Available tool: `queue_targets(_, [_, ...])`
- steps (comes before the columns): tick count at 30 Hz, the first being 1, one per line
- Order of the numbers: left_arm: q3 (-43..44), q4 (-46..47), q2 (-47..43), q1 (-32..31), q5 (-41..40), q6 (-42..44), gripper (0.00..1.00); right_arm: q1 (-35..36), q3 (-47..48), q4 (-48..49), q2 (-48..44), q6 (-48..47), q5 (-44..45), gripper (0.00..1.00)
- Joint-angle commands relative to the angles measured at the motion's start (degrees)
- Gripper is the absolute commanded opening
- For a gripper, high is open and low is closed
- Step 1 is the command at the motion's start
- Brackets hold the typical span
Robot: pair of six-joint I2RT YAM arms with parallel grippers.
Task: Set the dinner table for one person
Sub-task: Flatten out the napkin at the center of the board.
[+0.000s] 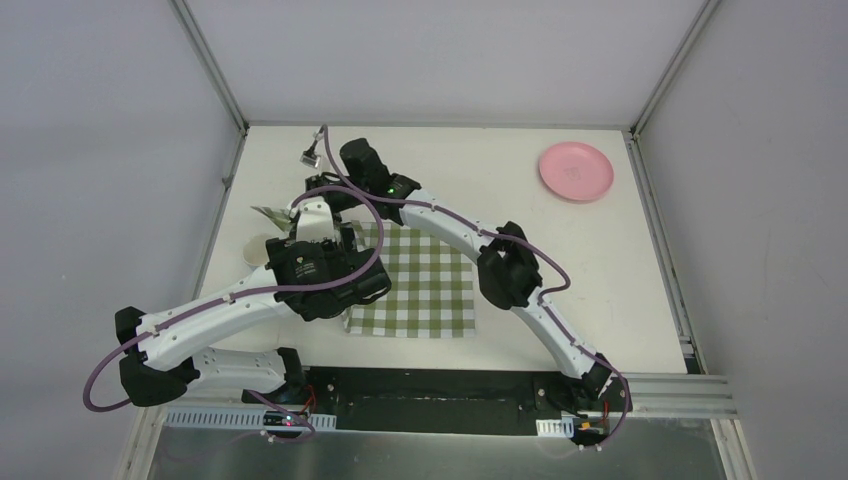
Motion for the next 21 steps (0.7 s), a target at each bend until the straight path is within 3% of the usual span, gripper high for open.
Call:
queue_targets(1, [1.2, 0.9, -0.9, 0.3, -2.1, -1.1, 0.99, 1.1, 2.9, 5.4, 0.2, 1.9, -2.7, 0.00])
queue_targets(16, [6.9, 1.1, -2.9, 0.2, -6.5, 3.0, 0.99, 1.8, 5.0, 1.5, 2.0, -0.4, -4.8, 0.00])
queue_targets(21, [6.7, 12.5, -7.7, 0.2, -4.0, 14.8, 0.99, 2.3, 6.3, 1.4, 2.9, -0.3, -6.1, 0.00])
